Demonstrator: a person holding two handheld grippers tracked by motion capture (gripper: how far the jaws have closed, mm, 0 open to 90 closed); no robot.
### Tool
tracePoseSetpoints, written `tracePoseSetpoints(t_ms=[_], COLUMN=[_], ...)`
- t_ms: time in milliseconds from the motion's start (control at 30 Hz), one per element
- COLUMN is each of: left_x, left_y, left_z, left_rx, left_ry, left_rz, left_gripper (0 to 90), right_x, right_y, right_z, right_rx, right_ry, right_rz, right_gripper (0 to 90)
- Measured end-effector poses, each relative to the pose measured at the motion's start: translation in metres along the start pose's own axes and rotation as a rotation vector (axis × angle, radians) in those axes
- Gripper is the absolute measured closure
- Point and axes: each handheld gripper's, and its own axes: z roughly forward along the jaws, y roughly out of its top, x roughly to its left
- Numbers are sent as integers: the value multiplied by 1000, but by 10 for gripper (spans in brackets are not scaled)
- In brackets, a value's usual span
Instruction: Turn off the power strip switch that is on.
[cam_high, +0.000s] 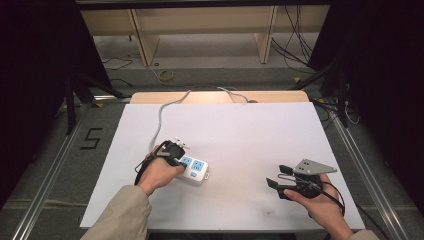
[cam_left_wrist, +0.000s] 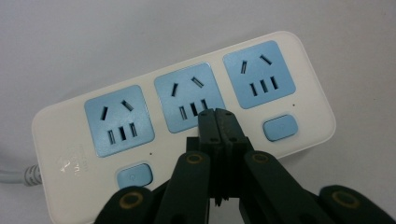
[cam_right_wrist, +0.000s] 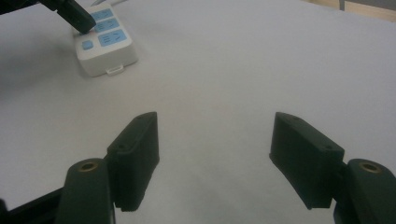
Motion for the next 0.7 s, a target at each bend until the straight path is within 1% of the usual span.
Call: tracePoseSetpoints(t_ms=[100,467,533,633,700], left_x=[1,-1,-2,-3,-4], left_y=[0,1,1,1,1], left_z=[0,0,1,1,1], left_rx=[-1,6,7,20,20], left_ry=[-4,4,12,-1,6], left_rz=[-7,-1,1,10,14], left_gripper=[900,900,900,900,900], right_x=[0,0,0,0,0], right_y=[0,0,0,0,0], right_z=[0,0,0,0,0], right_rx=[0,1,1,1,0], right_ry=[0,-1,-1,-1,0], right_rz=[1,1,2,2,2], right_gripper=[328,328,329,328,328])
